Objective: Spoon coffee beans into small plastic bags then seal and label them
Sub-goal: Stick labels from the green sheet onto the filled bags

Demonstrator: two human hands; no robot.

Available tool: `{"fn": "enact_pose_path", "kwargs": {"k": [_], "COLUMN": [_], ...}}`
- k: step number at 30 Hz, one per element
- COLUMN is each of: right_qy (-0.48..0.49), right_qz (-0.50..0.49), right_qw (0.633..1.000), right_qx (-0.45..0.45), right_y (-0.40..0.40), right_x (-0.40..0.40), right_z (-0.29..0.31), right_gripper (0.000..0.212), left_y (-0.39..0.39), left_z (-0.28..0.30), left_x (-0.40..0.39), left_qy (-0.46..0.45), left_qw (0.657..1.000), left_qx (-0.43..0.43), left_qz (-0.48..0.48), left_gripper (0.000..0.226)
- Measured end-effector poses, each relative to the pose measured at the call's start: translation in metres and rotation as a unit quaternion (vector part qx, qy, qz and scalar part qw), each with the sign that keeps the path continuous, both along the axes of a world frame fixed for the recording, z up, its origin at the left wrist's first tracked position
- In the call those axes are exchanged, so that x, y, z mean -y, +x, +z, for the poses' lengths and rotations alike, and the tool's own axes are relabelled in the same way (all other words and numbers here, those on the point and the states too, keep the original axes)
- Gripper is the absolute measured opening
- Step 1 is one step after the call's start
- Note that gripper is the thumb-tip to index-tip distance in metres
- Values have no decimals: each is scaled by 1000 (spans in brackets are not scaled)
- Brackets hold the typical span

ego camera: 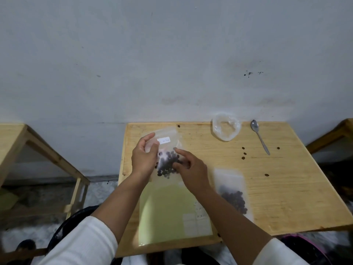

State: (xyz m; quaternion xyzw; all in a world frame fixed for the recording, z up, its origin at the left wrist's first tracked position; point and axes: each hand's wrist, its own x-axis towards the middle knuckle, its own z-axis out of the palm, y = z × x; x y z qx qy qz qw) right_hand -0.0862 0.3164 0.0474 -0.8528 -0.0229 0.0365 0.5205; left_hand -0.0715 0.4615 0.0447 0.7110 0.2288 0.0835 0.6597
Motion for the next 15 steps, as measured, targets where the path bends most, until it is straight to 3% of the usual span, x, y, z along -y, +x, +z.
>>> {"fn": "enact_pose_path", "kwargs": {"k": [4, 8, 11, 15], "right_qy": [-7, -68, -142, -187], "right_qz": [-58, -52, -36, -8], "right_qw": [998, 995, 988, 980], "right_qx": [-34, -51, -57, -69], "right_y": [28, 52, 66, 72], "right_x": [4, 7, 8, 7], "right_z": [-12, -25, -41, -57], "right_gripper": [41, 41, 42, 40], "left_y": [5, 17, 26, 29], "left_z": [-16, -31, -42, -56], "left_x": [6, 14, 16, 19], "left_qy": [66, 202, 205, 285], "left_qw": [994, 969, 964, 935], "left_qx": [-60, -103, -132, -146], "left_qz": [-63, -97, -110, -156], "left_gripper": [39, 48, 57, 49]}}
